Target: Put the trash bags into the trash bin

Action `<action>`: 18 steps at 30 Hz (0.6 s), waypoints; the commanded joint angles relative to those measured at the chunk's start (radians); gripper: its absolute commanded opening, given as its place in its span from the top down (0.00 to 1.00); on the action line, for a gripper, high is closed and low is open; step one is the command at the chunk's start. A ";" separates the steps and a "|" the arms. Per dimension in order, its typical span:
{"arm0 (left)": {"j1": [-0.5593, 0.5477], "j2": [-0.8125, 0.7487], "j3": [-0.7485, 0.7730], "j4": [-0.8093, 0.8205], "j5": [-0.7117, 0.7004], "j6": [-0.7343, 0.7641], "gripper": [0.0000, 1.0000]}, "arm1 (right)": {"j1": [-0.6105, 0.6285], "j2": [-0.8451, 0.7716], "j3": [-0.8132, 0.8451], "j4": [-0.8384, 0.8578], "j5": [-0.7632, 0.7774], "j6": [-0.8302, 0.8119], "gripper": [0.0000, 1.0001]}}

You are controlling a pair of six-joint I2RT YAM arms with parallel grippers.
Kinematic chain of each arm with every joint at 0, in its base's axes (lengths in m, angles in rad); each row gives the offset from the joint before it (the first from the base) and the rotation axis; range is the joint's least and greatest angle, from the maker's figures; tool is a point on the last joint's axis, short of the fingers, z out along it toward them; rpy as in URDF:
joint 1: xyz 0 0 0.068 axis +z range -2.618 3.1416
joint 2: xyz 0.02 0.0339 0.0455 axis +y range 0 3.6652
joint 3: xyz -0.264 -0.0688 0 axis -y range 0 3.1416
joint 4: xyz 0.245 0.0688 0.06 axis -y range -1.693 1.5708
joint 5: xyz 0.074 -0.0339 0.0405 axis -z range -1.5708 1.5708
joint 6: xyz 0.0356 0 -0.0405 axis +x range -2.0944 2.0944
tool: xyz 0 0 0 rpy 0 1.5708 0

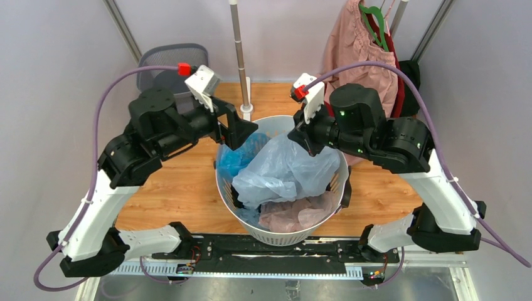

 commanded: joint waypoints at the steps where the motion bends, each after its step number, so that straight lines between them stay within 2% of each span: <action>1: -0.008 -0.008 0.047 0.061 0.076 0.011 0.03 | 0.013 -0.016 0.036 0.090 0.022 -0.071 1.00; 6: -0.009 -0.010 0.043 0.076 0.165 0.012 0.02 | 0.013 -0.072 0.024 0.191 -0.029 -0.094 1.00; 12: -0.008 -0.036 0.020 0.111 0.196 -0.004 0.01 | 0.013 -0.147 0.069 0.237 -0.064 -0.112 1.00; 18: -0.008 -0.070 0.015 0.144 0.201 -0.012 0.01 | 0.013 -0.247 0.013 0.285 -0.065 -0.110 1.00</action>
